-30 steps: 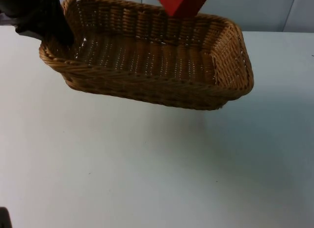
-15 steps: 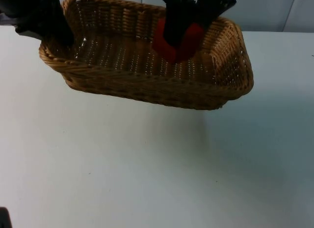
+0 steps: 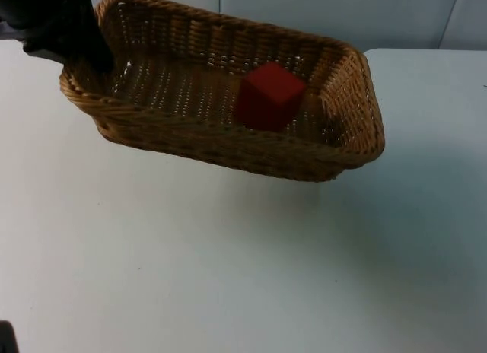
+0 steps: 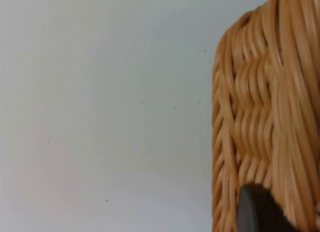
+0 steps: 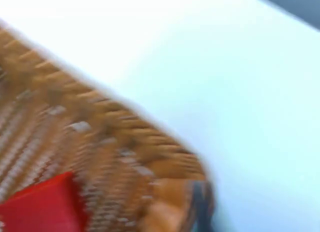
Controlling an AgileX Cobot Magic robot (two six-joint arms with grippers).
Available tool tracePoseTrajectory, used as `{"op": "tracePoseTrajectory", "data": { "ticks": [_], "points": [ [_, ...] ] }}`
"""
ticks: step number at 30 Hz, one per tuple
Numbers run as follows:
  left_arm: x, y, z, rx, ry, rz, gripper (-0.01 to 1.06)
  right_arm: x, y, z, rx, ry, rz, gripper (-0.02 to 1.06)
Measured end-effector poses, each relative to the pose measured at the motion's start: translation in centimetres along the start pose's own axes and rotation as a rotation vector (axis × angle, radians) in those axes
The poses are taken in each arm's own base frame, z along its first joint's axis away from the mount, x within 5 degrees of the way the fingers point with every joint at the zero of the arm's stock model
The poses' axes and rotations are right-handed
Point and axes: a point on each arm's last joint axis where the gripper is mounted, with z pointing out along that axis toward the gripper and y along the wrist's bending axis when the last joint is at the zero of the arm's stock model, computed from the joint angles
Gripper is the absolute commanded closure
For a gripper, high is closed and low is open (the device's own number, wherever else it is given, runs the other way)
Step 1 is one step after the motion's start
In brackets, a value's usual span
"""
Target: Pick up the basket with the left hand and place the cube into the basket with the right hand.
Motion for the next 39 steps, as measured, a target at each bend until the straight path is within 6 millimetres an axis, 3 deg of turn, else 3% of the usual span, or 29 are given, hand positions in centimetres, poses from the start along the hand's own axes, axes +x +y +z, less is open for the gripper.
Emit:
{"op": "tracePoseTrajectory", "data": {
  "ticks": [1,2,3,5,9,10,14,15,19,23,39],
  "points": [
    [0.0,0.0,0.0,0.000,-0.002,0.000,1.05,0.2,-1.8,-1.0,0.006,-0.019,0.070,1.04],
    [0.0,0.0,0.0,0.000,-0.002,0.000,1.05,0.8,-4.9,-2.5,0.038,-0.041,0.169,1.04],
    [0.0,0.0,0.0,0.000,-0.002,0.000,1.05,1.3,-6.6,-3.4,0.064,-0.063,0.215,1.04],
    [0.0,0.0,0.0,0.000,-0.002,0.000,1.05,1.8,-7.6,-4.2,0.090,-0.079,0.251,1.04],
    [0.0,0.0,0.0,0.000,-0.002,0.002,1.05,4.6,-9.9,-6.4,0.223,-0.134,0.350,1.04],
    [0.0,0.0,0.0,0.000,-0.002,0.002,1.05,4.6,-9.9,-6.4,0.223,-0.134,0.350,1.04],
    [0.0,0.0,0.0,0.000,-0.002,0.002,1.05,9.5,-10.7,-6.9,0.309,-0.205,0.420,1.05],
    [0.0,0.0,0.0,0.000,-0.002,0.002,1.05,9.5,-10.7,-6.9,0.309,-0.205,0.420,1.05],
    [0.0,0.0,0.0,-0.001,-0.004,0.002,1.05,14.7,-10.7,-7.0,0.358,-0.287,0.460,1.05],
    [0.0,0.0,0.0,-0.001,-0.004,0.002,1.05,16.7,-10.2,-7.6,0.394,-0.336,0.439,1.05],
    [-0.4,-0.1,0.0,0.015,-0.047,-0.019,1.05,16.7,-10.1,-8.1,0.407,-0.368,0.423,1.05]
  ]
}}
